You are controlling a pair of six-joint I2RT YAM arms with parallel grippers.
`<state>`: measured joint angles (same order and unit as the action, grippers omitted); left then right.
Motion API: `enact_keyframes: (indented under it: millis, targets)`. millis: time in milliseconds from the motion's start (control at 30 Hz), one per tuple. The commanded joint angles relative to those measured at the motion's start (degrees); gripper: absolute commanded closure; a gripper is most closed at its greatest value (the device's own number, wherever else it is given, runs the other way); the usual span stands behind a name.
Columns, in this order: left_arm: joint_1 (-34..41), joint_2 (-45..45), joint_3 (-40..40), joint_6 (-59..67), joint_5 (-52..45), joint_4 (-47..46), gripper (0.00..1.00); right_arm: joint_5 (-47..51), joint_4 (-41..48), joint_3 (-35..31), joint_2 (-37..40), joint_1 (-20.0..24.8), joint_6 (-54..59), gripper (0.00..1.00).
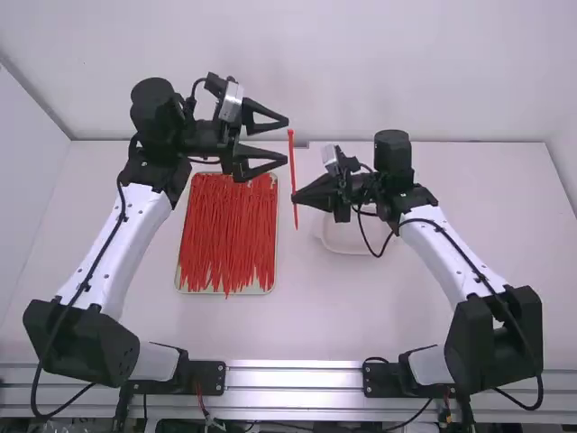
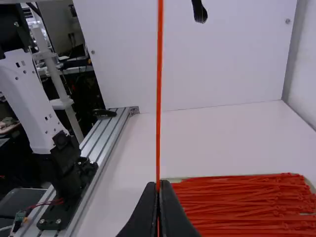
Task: Fasten the cable tie
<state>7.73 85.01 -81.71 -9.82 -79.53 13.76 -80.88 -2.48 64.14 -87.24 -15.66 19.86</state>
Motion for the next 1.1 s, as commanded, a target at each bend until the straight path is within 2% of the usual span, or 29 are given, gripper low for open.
enact_keyframes:
  millis: [0,267,433,467,533,667,867,933,1000,1067]
  targets:
    - [0.2,-0.3,-1.3,-0.6,1.5,0.5,0.07,-1.6,-0.7,-0.5,-0.2,0.0,0.1,1.0]
    - [0.2,-0.2,-1.3,-7.0,2.5,7.9,0.11,-1.7,-5.5,-0.5,-0.2,0.7,-3.1,1.0]
    - [0.9,-0.2,-1.3,-10.2,3.6,11.2,0.37,-1.3,-11.2,-0.5,-0.2,0.6,-7.9,1.0]
    - [1.0,-0.2,-1.3,-10.1,4.0,11.0,0.39,-1.3,-11.6,-0.5,-0.2,0.5,-8.2,1.0]
    - [1.4,-0.2,-1.3,-10.1,5.7,10.6,0.53,-1.4,-13.7,-0.5,-0.2,0.6,-10.1,1.0]
    - [1.3,-0.2,-1.3,-10.3,4.9,11.8,0.58,0.0,-14.1,-0.5,-0.2,0.6,-11.1,1.0]
    - [2.5,-0.2,-1.3,-10.3,4.9,12.3,0.56,0.2,-13.8,-0.5,-0.2,0.6,-11.1,1.0]
    - [2.3,-0.2,-1.3,-10.0,3.9,12.3,0.44,0.2,-13.8,-0.5,-0.2,0.6,-11.1,1.0]
    - [1.9,-0.3,-1.3,-10.3,3.4,12.3,0.37,0.2,-13.6,-0.5,-0.2,0.6,-11.1,1.0]
    - [2.3,-0.3,-1.3,-10.3,3.5,12.3,0.36,0.2,-13.8,-0.5,-0.2,0.6,-11.1,1.0]
